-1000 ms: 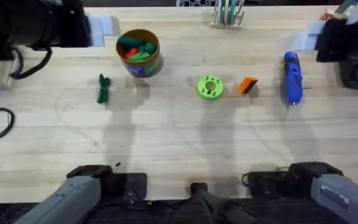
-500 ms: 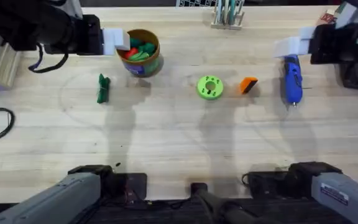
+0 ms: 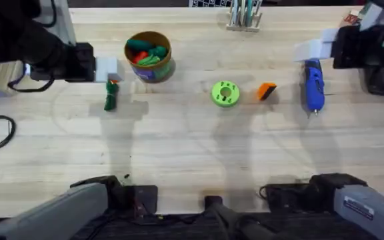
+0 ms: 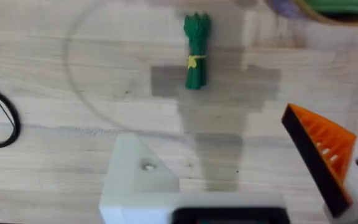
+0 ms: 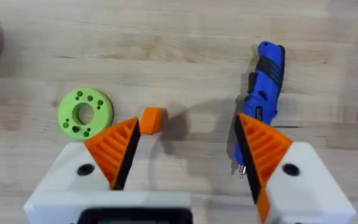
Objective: Pick up the gripper from the table and insert it into the empty holder that is missing its gripper. Then pick up a screw, insert it into the mounting hole, and use the screwdriver to tighten it. Finally, clean up the table by picking up the vegetable and placing it into the bucket.
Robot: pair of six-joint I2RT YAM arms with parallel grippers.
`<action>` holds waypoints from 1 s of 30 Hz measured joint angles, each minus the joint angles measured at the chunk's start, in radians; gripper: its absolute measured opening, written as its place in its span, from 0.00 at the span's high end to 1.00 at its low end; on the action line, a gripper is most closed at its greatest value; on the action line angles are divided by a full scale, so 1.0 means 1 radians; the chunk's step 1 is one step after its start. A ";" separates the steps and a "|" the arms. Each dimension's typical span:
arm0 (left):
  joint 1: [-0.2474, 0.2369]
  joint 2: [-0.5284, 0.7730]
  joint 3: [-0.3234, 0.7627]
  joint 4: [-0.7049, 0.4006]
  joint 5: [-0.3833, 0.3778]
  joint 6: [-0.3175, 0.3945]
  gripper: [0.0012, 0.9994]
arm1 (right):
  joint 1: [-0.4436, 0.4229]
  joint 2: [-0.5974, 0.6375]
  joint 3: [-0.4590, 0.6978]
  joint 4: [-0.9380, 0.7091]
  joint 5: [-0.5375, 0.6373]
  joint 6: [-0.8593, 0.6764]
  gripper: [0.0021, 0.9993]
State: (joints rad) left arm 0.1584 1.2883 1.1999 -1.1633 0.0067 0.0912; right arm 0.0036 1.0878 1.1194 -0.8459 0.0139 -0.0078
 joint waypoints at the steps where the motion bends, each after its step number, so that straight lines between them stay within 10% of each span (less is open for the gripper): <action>1: 0.003 0.019 0.000 0.000 0.000 0.007 0.01 | 0.000 0.000 0.000 0.000 0.000 0.000 0.07; 16: 0.004 0.396 0.000 0.135 0.005 0.033 0.01 | 0.000 0.000 0.000 -0.001 0.000 0.000 0.07; 30: 0.033 0.467 -0.079 0.278 0.011 0.099 0.01 | 0.000 0.000 0.000 -0.001 0.000 0.000 0.06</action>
State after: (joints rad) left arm 0.1910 1.7550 1.1212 -0.8850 0.0182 0.1900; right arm 0.0036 1.0878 1.1194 -0.8467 0.0139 -0.0078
